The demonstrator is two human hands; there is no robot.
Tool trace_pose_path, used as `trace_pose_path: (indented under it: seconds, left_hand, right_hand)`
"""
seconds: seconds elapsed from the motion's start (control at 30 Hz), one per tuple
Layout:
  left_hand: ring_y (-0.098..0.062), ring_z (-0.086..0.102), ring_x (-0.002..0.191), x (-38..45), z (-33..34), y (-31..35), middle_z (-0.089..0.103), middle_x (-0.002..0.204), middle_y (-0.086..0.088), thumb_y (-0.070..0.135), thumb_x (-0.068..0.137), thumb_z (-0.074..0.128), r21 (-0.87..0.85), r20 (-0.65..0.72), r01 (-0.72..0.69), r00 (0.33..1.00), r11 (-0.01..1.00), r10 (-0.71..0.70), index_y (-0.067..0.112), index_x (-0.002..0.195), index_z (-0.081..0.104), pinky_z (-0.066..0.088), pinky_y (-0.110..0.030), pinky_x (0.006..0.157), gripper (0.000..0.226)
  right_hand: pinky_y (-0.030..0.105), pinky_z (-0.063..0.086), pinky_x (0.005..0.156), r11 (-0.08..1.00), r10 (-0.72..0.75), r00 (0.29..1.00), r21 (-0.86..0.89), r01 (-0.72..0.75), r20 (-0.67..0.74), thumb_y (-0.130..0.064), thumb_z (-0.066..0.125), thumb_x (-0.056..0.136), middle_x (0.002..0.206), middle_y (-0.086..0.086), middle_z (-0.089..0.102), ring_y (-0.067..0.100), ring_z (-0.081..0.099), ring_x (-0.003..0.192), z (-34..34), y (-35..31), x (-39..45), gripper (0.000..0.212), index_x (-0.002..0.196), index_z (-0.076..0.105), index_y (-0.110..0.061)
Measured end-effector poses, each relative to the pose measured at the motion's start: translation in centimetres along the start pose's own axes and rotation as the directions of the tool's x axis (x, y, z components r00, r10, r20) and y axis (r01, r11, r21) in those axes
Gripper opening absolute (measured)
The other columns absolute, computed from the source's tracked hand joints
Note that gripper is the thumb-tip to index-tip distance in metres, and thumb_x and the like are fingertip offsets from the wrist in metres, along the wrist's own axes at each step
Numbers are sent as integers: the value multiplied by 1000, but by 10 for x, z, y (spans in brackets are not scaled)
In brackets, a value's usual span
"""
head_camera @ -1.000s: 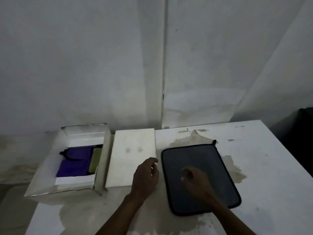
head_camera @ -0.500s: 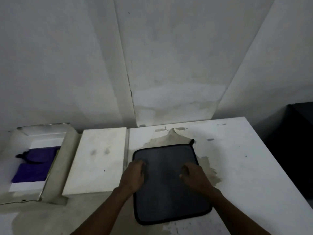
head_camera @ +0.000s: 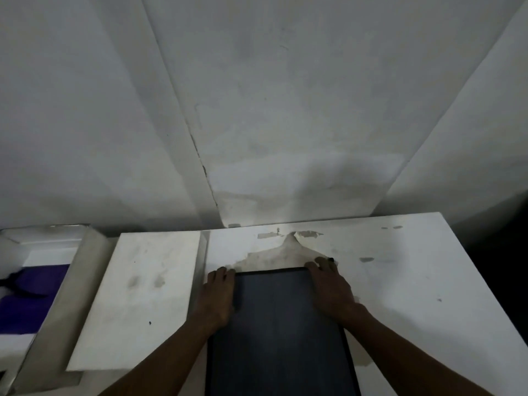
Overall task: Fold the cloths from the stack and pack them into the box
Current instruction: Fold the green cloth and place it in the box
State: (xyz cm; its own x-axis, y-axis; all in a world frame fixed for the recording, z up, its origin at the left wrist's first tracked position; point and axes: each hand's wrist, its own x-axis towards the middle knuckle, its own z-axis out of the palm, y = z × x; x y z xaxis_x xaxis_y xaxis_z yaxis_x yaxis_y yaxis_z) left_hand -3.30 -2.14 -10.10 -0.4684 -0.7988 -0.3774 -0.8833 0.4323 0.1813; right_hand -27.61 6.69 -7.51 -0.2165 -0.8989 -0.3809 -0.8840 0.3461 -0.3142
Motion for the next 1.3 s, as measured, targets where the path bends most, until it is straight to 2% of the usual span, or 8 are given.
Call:
trace_pose_path:
  seconds: [0.13, 0.3, 0.63, 0.77, 0.87, 1.0, 1.2, 1.3]
  left_hand:
    - [-30, 31, 134, 14, 3, 0, 26, 150, -13, 19, 80, 64, 26, 30, 22, 999, 999, -23, 11, 147, 19, 41, -37, 104, 82]
    - [-28, 34, 126, 30, -3, 0, 31, 142, -12, 20, 75, 69, 41, 64, 55, 996, 998, -57, 13, 144, 23, 43, -36, 99, 83]
    - [-26, 42, 108, 32, -7, 1, 45, 115, -6, 22, 78, 64, 13, 48, -6, 999, 1000, 6, 12, 96, 59, 46, -35, 78, 21]
    - [-26, 58, 94, 20, -10, -2, 53, 88, -2, 2, 74, 57, -182, 20, -24, 999, 983, 28, 16, 72, 49, 40, -28, 66, 16]
    - [-21, 58, 80, 3, -18, -6, 55, 79, 0, 2, 73, 59, -239, -24, -67, 998, 969, 63, 17, 65, 45, 36, -25, 60, 22]
    - [-16, 55, 66, -27, -20, -10, 58, 69, 0, 4, 69, 62, -268, -59, -118, 993, 956, 106, 12, 66, 52, 38, -28, 54, 13]
    - [-14, 53, 67, -86, -2, -6, 46, 63, 11, -9, 60, 49, -343, 40, -142, 985, 929, 165, 28, 57, 35, 30, -24, 50, 39]
    - [-16, 55, 77, -110, 19, -6, 50, 73, 6, -5, 61, 47, -353, 106, -126, 979, 927, 174, 32, 59, 34, 29, -23, 50, 39]
  right_hand:
    - [43, 24, 113, 993, -19, 998, -113, 26, 61, -26, 54, 87, 152, 10, 27, 30, 21, 141, 6, 13, 25, 68, 147, 22, -18]
    - [43, 28, 111, 988, 15, 999, -156, -7, 47, -25, 54, 85, 139, 13, 40, 33, 34, 130, 14, 18, 34, 59, 139, 33, -17]
    - [42, 18, 115, 985, 20, 1000, -170, -20, 1, -17, 52, 82, 120, 9, 54, 28, 44, 118, 8, 25, 22, 29, 111, 55, -13]
    - [52, 36, 103, 998, -46, 987, -41, 40, -151, -6, 54, 64, 79, 10, 61, 32, 58, 88, 7, 32, 9, 11, 72, 61, -10]
    - [36, 39, 91, 995, -94, 992, -20, 93, -86, -11, 46, 58, 54, -9, 34, 28, 54, 71, -3, 32, -8, 20, 50, 33, -23]
    - [23, 26, 48, 995, -101, 993, 18, 102, -63, -1, 56, 66, 62, -5, 45, 19, 50, 68, -4, 38, -31, 41, 53, 27, -28]
    - [26, 32, 54, 986, -164, 986, 43, 164, -2, -4, 56, 68, 65, -13, 42, 15, 48, 71, 18, 50, -84, 38, 57, 31, -30]
    - [25, 35, 59, 985, -161, 986, 68, 158, 38, -2, 57, 69, 82, -4, 54, 16, 50, 80, 36, 58, -110, 23, 71, 47, -23]
